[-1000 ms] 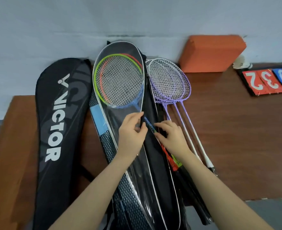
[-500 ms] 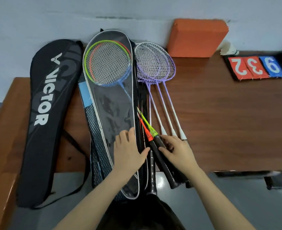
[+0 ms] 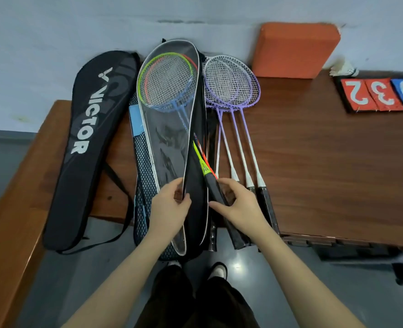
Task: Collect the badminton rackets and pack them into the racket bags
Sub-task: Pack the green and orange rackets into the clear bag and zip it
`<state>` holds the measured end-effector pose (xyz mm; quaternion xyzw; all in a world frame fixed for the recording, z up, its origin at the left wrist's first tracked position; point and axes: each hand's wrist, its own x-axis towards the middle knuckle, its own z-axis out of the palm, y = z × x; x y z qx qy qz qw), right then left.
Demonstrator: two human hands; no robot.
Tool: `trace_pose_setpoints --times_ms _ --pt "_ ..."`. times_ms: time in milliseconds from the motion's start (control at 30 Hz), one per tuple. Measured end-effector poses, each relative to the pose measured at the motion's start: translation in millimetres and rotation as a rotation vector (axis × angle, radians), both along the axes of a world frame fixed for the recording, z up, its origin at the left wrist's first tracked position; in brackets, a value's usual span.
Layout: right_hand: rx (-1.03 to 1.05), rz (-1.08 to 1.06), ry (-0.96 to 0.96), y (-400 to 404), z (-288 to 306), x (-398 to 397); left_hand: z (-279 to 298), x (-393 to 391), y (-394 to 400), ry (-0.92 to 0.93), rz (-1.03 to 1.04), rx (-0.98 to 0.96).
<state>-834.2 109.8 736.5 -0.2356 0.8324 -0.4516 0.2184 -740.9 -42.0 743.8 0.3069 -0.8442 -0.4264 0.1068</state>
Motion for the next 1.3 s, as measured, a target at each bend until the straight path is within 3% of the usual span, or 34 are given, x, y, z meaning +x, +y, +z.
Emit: trace_pose_setpoints --times_ms 133,400,567,733,833,933,1067,1300 --pt "0.019 0.027 -0.037 -15 -2 13 13 4 -9 0.057 0.019 0.142" --pt "0.047 0.089 -0.039 -30 -5 10 13 5 -20 0.079 -0.093 0.233" --pt "0.000 0.055 -0.046 -37 -7 14 11 8 -20 0.110 -0.049 0.327" --pt "0.201 0.171 0.161 -45 -9 15 9 8 -26 0.102 -0.043 0.379" --pt "0.220 0.040 0.211 -27 -12 9 5 6 -22 0.092 -0.034 0.328" --pt "0.425 -0.063 0.266 -1 -18 8 -3 6 -15 0.069 -0.014 0.286" --pt "0.513 -0.018 0.148 8 -21 11 -8 6 -13 0.049 0.004 0.276" --pt "0.160 -0.185 -0.188 0 -6 18 -6 9 -16 0.018 -0.030 0.244"
